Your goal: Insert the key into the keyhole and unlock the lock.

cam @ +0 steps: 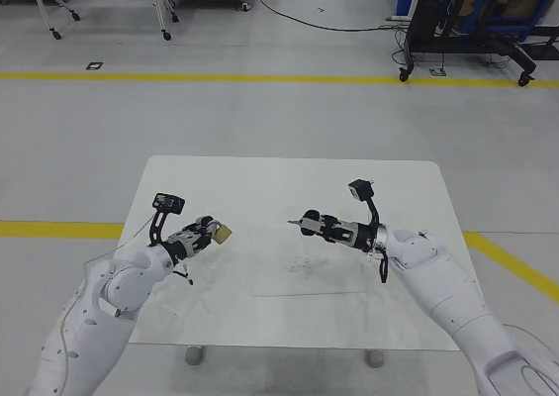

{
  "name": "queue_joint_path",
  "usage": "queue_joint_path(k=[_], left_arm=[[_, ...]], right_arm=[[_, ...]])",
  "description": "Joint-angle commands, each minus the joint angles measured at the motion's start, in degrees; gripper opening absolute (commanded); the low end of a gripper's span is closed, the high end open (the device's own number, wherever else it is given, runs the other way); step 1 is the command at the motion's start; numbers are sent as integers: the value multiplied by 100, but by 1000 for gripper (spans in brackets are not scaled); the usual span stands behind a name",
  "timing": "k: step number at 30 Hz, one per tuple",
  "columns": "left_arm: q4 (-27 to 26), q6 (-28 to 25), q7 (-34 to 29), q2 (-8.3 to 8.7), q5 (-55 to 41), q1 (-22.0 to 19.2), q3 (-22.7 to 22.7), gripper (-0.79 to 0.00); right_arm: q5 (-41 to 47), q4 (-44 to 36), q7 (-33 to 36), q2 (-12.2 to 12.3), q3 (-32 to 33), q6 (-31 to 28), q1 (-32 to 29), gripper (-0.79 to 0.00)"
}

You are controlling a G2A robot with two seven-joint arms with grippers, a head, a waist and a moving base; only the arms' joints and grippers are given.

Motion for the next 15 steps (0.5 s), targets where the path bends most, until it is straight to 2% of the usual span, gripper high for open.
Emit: queue_joint_path(k=[1,5,7,10,11,15], left_arm=[[-8,3,10,1,34,2,1,-785],[-40,-33,48,-6,-66,12,9,-785],[44,-272,106,-80,-1637,98,28,-785],[483,-226,-404,-187,-3678,-105,166,-785],[645,-163,-724,-217,-4188,-230,248,-785],[1343,192,-1225,-364,-5688,-712,508,-785]], right_arm=[[0,0,0,0,0,0,0,-785],[0,0,0,0,0,0,0,-785],[286,-265,22,-30,-117,-5,-123,-785],[531,-246,10,-89,-261,131,-89,-785],[577,-217,-11,-123,-338,147,-56,-785],[686,50,-186,-296,-646,154,165,-785]])
